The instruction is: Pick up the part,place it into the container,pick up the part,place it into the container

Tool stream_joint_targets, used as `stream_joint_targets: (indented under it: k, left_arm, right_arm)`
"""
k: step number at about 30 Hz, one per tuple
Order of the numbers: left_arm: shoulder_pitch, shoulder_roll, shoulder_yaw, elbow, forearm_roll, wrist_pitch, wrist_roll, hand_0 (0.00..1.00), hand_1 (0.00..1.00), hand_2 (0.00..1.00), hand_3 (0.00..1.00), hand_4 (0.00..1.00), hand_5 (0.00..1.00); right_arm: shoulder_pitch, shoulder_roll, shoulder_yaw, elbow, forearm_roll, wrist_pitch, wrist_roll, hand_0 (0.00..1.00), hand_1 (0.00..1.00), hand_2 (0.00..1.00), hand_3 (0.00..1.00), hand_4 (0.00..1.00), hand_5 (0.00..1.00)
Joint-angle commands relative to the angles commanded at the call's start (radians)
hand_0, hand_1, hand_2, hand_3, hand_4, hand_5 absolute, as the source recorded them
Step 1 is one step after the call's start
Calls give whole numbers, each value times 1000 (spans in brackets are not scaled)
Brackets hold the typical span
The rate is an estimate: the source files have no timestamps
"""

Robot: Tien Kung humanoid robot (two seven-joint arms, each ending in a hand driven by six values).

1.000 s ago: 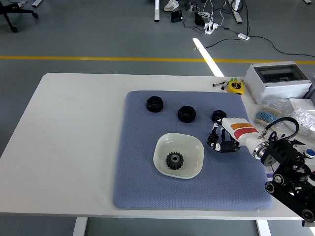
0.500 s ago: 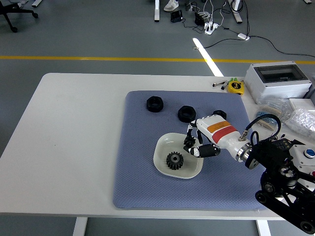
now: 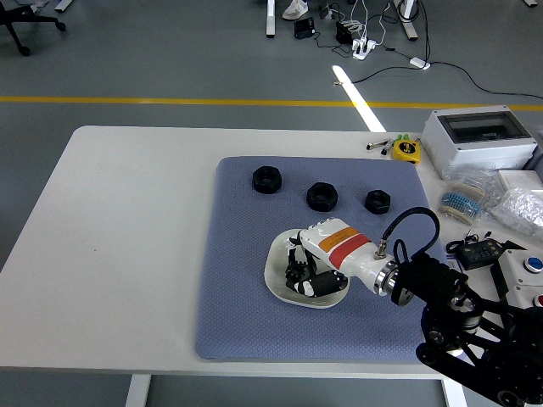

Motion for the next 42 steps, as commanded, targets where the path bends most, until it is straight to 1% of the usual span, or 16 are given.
stream_joint_targets:
  k: [2,3,8,9,14,15,20,21,27,28,32,37,39,40,42]
  left_arm:
    - [0,0,0,0,1,0,1,684,635,660,559,634,589]
    - [0,0,0,0,1,0,1,684,635,660,559,634,589]
    - [-1,1,3,0,0,0,1,684,635,660,559,634,589]
    - [-1,1,3,0,0,0,1,684,635,660,559,634,589]
    - [-2,1,6,0,-2,0,1,684,634,660,559,634,589]
    - [-2,1,4,0,0,0,1,684,635,659,558,634,591]
    - [-3,1,5,0,-1,1,2,684,635,659,558,634,591]
    - [-3,0,5,0,-1,1,2,684,634,658,558,634,590]
    - [-2,0,6,0,-2,1,2,684,634,658,558,634,590]
    - [-2,0,7,0,-3,0,2,684,633,658,558,633,589]
    - [-3,1,10,0,-5,0,1,684,633,658,558,633,589]
    - [-3,1,7,0,-4,1,1,684,632,658,558,633,589]
    - [-4,1,5,0,-3,1,1,684,632,658,558,633,589]
    - [-4,1,5,0,-2,0,1,684,633,657,558,633,590]
    - [-3,2,3,0,-2,1,1,684,633,657,558,633,590]
  right_arm:
    - [6,6,-6,-9,-9,1,-7,53,120,259,434,787,318]
    - [9,8,-8,-12,-15,0,-11,51,124,274,458,759,345]
    - [17,11,-11,-19,-34,12,-23,51,124,274,458,759,345]
    - [19,11,-11,-20,-36,16,-24,49,138,319,484,755,379]
    - [21,10,-8,-27,-45,32,-23,49,138,319,484,755,379]
    - [21,10,-8,-29,-46,34,-23,55,186,388,502,811,394]
    - [21,10,-6,-39,-42,37,-23,55,186,388,502,811,394]
    - [21,11,-5,-41,-41,38,-24,60,212,418,499,844,415]
    - [21,10,-1,-40,-41,44,-20,60,212,418,499,844,415]
    - [22,10,-1,-39,-41,45,-18,72,241,468,505,901,425]
    - [21,8,4,-35,-43,48,-16,72,241,468,505,901,425]
    - [14,-7,40,-2,-57,64,-19,80,257,479,509,900,416]
    - [8,-17,68,29,-78,91,-31,80,257,479,509,900,416]
    - [2,-25,87,52,-96,109,-41,66,221,465,521,942,444]
    - [-11,-42,130,103,-119,138,-57,66,221,465,521,942,444]
